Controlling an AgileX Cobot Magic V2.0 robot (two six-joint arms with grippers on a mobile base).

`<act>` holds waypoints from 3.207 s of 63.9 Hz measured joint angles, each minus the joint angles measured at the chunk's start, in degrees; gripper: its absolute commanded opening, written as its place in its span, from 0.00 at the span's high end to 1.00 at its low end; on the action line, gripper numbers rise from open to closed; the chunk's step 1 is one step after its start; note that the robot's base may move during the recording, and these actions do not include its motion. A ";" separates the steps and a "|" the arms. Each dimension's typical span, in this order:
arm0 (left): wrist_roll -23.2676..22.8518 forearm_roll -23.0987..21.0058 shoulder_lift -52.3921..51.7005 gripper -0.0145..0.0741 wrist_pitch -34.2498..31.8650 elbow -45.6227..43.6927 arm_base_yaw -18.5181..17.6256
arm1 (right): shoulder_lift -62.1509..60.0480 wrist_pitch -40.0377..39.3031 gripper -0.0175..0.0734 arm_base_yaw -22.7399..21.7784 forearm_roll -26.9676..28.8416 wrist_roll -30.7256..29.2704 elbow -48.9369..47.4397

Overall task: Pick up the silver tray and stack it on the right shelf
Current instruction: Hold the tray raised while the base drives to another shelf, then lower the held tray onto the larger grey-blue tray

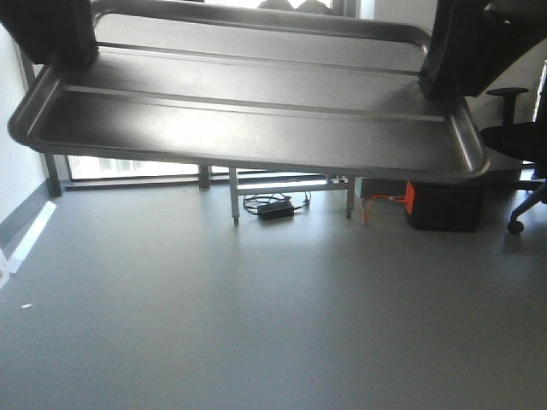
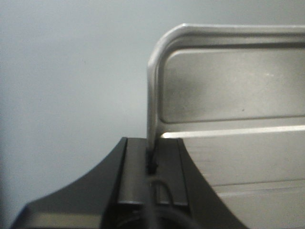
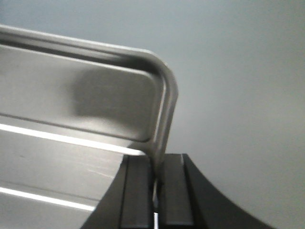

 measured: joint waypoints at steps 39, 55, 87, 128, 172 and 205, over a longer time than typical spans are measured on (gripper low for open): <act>0.00 0.00 0.00 0.94 0.00 0.00 0.00 | 0.00 0.00 0.75 0.00 0.00 0.00 0.00; 0.00 0.00 0.00 0.94 -0.11 0.00 0.00 | 0.00 0.00 0.75 0.00 0.00 0.00 0.00; 0.00 0.00 0.00 0.94 -0.33 0.00 0.00 | 0.00 0.00 0.75 0.00 -0.11 0.00 0.00; 0.00 0.00 0.00 0.94 -0.33 0.00 0.00 | 0.00 0.00 0.75 0.00 -0.11 0.00 0.00; 0.00 0.00 0.00 0.94 -0.13 0.00 0.00 | 0.00 0.00 0.75 0.00 -0.11 0.00 0.00; 0.00 0.00 0.00 0.94 -0.01 0.00 0.00 | 0.00 -0.10 0.75 0.00 -0.01 0.00 0.00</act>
